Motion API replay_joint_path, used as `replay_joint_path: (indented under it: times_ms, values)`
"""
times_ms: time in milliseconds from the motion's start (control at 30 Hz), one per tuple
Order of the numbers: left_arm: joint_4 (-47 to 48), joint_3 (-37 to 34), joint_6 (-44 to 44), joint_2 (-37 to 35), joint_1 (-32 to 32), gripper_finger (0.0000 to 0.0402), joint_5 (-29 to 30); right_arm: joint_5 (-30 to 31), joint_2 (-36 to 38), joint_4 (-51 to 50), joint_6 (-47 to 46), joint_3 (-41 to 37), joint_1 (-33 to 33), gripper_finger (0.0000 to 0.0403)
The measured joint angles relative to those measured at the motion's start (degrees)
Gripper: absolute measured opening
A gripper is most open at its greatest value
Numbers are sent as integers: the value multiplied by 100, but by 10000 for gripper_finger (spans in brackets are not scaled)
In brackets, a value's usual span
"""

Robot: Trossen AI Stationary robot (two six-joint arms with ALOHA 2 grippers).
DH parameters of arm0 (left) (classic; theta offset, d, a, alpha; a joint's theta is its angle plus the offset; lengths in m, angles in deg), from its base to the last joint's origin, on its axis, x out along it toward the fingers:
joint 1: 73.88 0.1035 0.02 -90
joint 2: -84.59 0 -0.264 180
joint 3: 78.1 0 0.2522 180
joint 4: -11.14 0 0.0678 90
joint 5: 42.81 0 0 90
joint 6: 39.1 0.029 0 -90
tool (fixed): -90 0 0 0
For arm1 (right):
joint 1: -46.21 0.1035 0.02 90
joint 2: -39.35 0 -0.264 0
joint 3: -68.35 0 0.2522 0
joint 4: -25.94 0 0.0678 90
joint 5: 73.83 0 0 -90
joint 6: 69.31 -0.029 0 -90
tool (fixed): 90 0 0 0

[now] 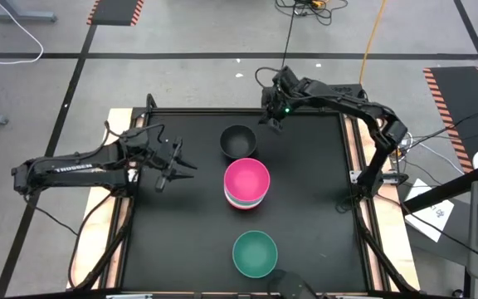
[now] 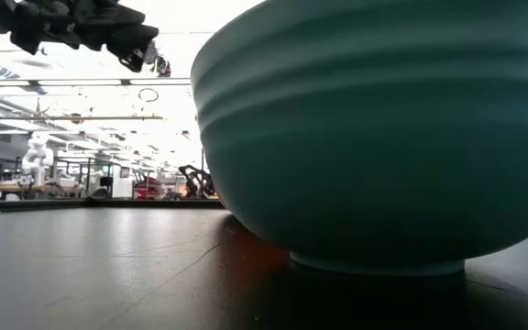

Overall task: Nest bowls inside each other
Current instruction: Stack the black bowl on the pink bowl

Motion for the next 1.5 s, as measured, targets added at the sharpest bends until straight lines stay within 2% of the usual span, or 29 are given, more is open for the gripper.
replay_joint_path:
  times_ms: [133, 233, 333, 433, 533, 633, 833, 933, 1133, 1267, 1400, 1500]
  values:
    - [649, 0, 11, -546, -4, 134, -122, 3, 140, -302, -100, 386, -20, 4]
    - [1151, 0, -51, -1063, -37, 134, -275, 10, 119, -992, -30, 990, -19, 28]
    - [1620, -2, -27, -1587, -111, 134, -392, 75, -10, -1553, -82, 1624, 54, 74]
    - [1660, -3, -55, -1953, -192, 134, -367, 472, -252, -1790, -331, 2230, 201, 132]
    - [1646, -92, -81, -2086, -274, 134, -88, 887, -728, -2505, -364, 2965, 282, 186]
    - [1618, -103, -103, -2090, -290, 134, 85, 1096, -1257, -3108, -286, 3497, 284, 215]
    - [1546, -103, -118, -2073, -292, 134, 58, 1305, -1819, -3291, 29, 3916, 308, 217]
    - [1535, -103, -182, -2073, -295, 134, 58, 1034, -1980, -3468, 223, 4022, 319, 216]
    - [1655, -103, -189, -2075, -295, 134, 48, 1045, -2167, -3905, 553, 4120, 332, 215]
    - [1701, -103, -199, -2075, -295, 134, 45, 1045, -2212, -3579, 577, 4120, 350, 215]
    - [1694, -103, -199, -2075, -295, 134, 47, 590, -2286, -3083, 364, 4131, 322, 215]
    - [1691, -103, -199, -2075, -295, 134, 48, 573, -2484, -3134, 282, 4131, 260, 215]
